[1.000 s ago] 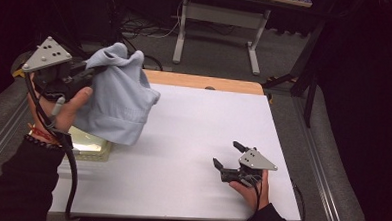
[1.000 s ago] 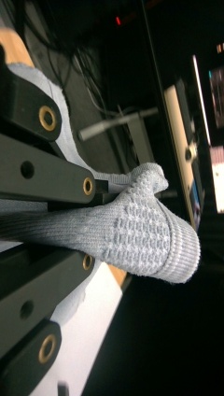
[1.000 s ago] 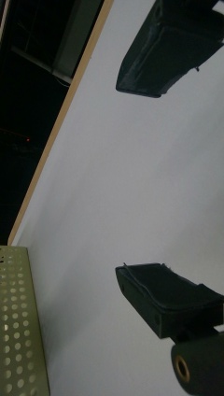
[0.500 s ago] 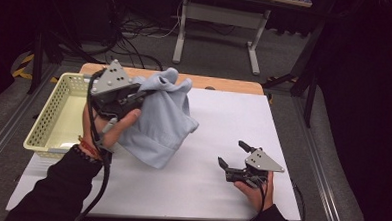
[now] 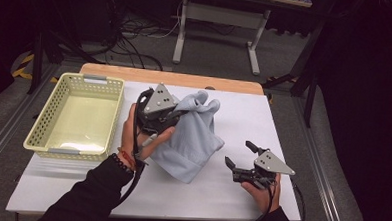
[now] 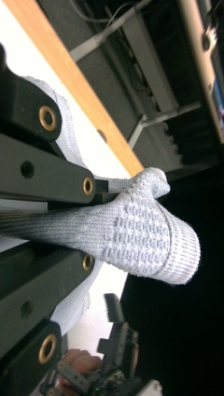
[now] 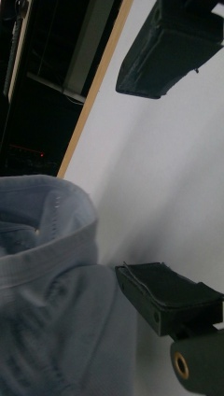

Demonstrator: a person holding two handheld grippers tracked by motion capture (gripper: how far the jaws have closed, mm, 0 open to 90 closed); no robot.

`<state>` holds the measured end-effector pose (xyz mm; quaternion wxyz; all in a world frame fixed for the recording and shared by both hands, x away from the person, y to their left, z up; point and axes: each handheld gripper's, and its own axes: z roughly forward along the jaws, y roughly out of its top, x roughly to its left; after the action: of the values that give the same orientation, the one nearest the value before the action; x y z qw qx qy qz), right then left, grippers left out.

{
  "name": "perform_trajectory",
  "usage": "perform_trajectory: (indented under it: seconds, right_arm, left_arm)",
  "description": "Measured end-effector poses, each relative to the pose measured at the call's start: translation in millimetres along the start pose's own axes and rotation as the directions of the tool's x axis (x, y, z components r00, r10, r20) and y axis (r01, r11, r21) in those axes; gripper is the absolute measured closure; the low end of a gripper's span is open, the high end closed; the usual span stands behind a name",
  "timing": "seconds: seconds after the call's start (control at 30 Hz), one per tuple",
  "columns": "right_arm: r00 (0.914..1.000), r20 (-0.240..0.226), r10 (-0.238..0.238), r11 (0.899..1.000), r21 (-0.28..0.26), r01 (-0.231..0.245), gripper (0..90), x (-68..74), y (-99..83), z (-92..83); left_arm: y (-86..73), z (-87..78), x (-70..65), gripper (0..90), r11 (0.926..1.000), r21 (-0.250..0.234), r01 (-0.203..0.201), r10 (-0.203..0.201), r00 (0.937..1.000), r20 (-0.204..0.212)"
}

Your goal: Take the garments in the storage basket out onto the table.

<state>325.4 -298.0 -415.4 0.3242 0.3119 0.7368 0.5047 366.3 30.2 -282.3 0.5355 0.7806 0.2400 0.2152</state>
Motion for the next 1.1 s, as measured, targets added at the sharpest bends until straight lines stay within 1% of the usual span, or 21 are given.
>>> perform_trajectory:
  seconds: [0.03,0.27,0.3,0.33,0.37,0.4,0.43,0.47,0.5,0.63,0.7,0.73,0.8,0.83,0.87,0.9,0.93,0.97,1.0,1.07,1.1]
  right_arm:
    - [1.0,0.0,0.0,1.0,0.0,0.0,11.7,0.0,0.0,0.0]
    - [0.9998,-0.01,0.014,1.0,-0.003,-0.014,16.0,-2.0,-0.2,-0.9]
    - [0.9997,-0.016,0.016,1.0,0.0,-0.016,17.1,-1.6,-0.3,-0.3]
    - [0.9997,-0.016,0.016,1.0,0.0,-0.016,17.1,-1.6,-0.3,-0.3]
    - [0.9996,-0.025,0.012,1.0,0.01,-0.012,18.3,-0.8,-0.6,1.1]
    - [0.9993,-0.034,0.013,1.0,0.018,-0.012,20.1,0.1,-1.1,2.1]
    - [0.9983,-0.057,0.012,1.0,0.025,-0.011,23.8,1.2,-2.1,4.2]
    - [0.9983,-0.057,0.012,1.0,0.025,-0.011,23.8,1.2,-2.1,4.2]
    - [0.9974,-0.071,0.012,0.999,0.038,-0.009,25.9,3.6,-2.5,7.2]
    - [0.9957,-0.093,0.003,0.998,0.063,0.003,29.0,7.7,-3.5,12.1]
    - [0.9935,-0.113,-0.013,0.995,0.097,0.024,31.8,11.6,-4.6,17.1]
    - [0.9932,-0.114,-0.024,0.991,0.129,0.039,32.1,15.2,-5.9,20.4]
    - [0.9931,-0.115,-0.022,0.989,0.14,0.038,32.6,16.5,-6.7,21.3]
    - [0.9932,-0.116,-0.012,0.983,0.178,0.033,34.0,18.2,-10.0,23.6]
    - [0.9932,-0.116,-0.012,0.983,0.178,0.033,34.0,18.2,-10.0,23.6]
    - [0.9937,-0.111,-0.006,0.981,0.191,0.027,34.2,18.5,-11.3,24.0]
    - [0.9924,-0.121,0.026,0.976,0.218,0.001,36.4,17.6,-15.2,24.0]
    - [0.9924,-0.121,0.026,0.976,0.218,0.001,36.4,17.6,-15.2,24.0]
    - [0.9916,-0.12,0.047,0.97,0.242,-0.017,37.2,17.5,-17.4,23.3]
    - [0.9907,-0.123,0.057,0.966,0.258,-0.024,38.0,17.8,-18.1,22.7]
    - [0.9884,-0.135,0.07,0.96,0.28,-0.03,39.7,19.6,-19.2,21.3]
  left_arm:
    - [0.0,0.0,0.0,87.9,1.0,0.0,0.0,0.0,1.0,0.0]
    - [-21.1,32.9,-7.1,87.6,0.9976,0.068,0.007,-0.008,0.9998,0.019]
    - [-24.6,37.2,-6.7,87.0,0.9972,0.075,0.004,-0.005,0.9998,0.017]
    - [-24.6,37.2,-6.7,81.8,0.9972,0.075,0.004,-0.005,0.9998,0.017]
    - [-27.3,40.4,-6.0,81.8,0.9973,0.072,0.01,-0.012,0.9997,0.022]
    - [-29.8,42.8,-5.4,70.5,0.9966,0.082,0.01,-0.012,0.9997,0.02]
    - [-34.4,45.4,-4.4,61.4,0.9956,0.093,0.003,-0.002,1.0,-0.008]
    - [-34.4,45.4,-4.4,55.8,0.9956,0.093,0.003,-0.002,1.0,-0.008]
    - [-39.0,42.9,-0.9,45.8,0.9977,0.064,0.024,-0.023,0.9996,-0.013]
    - [-42.7,33.9,4.2,34.3,0.9984,0.042,0.037,-0.036,0.999,-0.027]
    - [-46.1,25.2,5.3,28.1,0.9992,0.034,0.02,-0.019,0.9993,-0.032]
    - [-49.1,20.1,5.8,26.2,0.9994,0.036,-0.005,0.006,0.9993,-0.036]
    - [-58.2,10.7,4.5,25.0,0.9976,0.052,-0.045,0.047,0.998,-0.043]
    - [-64.5,6.3,3.7,24.2,0.9959,0.059,-0.069,0.071,0.9964,-0.046]
    - [-69.8,3.1,2.8,23.6,0.9942,0.07,-0.082,0.086,0.9953,-0.046]
    - [-79.3,-1.5,0.6,23.6,0.9903,0.091,-0.104,0.109,0.9928,-0.049]
    - [-93.0,-8.4,-2.6,22.4,0.9814,0.12,-0.15,0.158,0.9858,-0.057]
    - [-93.0,-8.4,-2.6,22.2,0.9814,0.12,-0.15,0.158,0.9858,-0.057]
    - [-103.2,-13.7,-4.2,22.2,0.9748,0.134,-0.178,0.187,0.981,-0.053]
    - [-118.1,-19.0,-5.0,22.2,0.968,0.157,-0.196,0.204,0.9781,-0.041]
    - [-136.2,-22.0,-5.4,22.2,0.9574,0.199,-0.209,0.219,0.9754,-0.026]
